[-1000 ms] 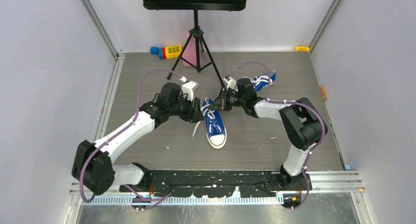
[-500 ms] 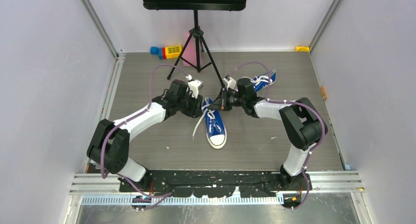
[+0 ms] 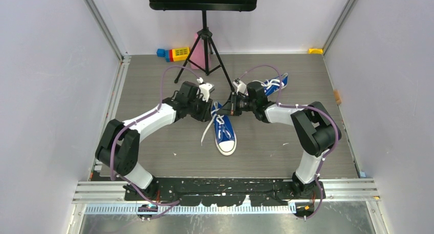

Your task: Tie the shoes

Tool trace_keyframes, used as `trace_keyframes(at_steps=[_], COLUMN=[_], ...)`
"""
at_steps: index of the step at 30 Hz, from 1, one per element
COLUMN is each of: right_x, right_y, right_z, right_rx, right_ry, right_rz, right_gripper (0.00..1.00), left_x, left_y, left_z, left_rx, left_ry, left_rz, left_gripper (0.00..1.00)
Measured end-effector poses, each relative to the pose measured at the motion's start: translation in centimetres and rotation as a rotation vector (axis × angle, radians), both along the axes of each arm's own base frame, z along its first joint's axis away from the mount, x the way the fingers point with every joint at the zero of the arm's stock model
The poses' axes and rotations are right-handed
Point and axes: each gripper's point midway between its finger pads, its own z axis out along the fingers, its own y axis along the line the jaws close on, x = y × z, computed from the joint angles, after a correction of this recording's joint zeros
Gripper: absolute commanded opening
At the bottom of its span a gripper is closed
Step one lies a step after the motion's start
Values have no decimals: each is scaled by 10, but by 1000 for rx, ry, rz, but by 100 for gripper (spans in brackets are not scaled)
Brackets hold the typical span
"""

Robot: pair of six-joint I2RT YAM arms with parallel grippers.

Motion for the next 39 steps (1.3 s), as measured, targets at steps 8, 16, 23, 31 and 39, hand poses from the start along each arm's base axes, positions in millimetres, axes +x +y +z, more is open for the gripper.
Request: trace_keyframes(at_steps=[8, 16, 23, 31, 39], right_x=[0, 0, 0, 0, 0], right_y=[0, 0, 0, 0, 0], right_z=[0, 0, 0, 0, 0], right_rx=[0, 1, 1, 1, 1], right_ry=[1, 3, 3, 3, 4], right_rz=[0, -1, -2, -2, -2], right_gripper=[0, 0, 0, 0, 0], left_x=[-20, -37, -83, -95, -75], left_y=[6, 7, -9, -5, 0], left_z=[-15, -21, -12, 5, 19], left_rx=[3, -21, -126, -159, -139], left_ry=[52, 101, 237, 232, 123], left_rz=[-14, -11, -69, -41, 9], left_gripper=[20, 21, 22, 0, 34])
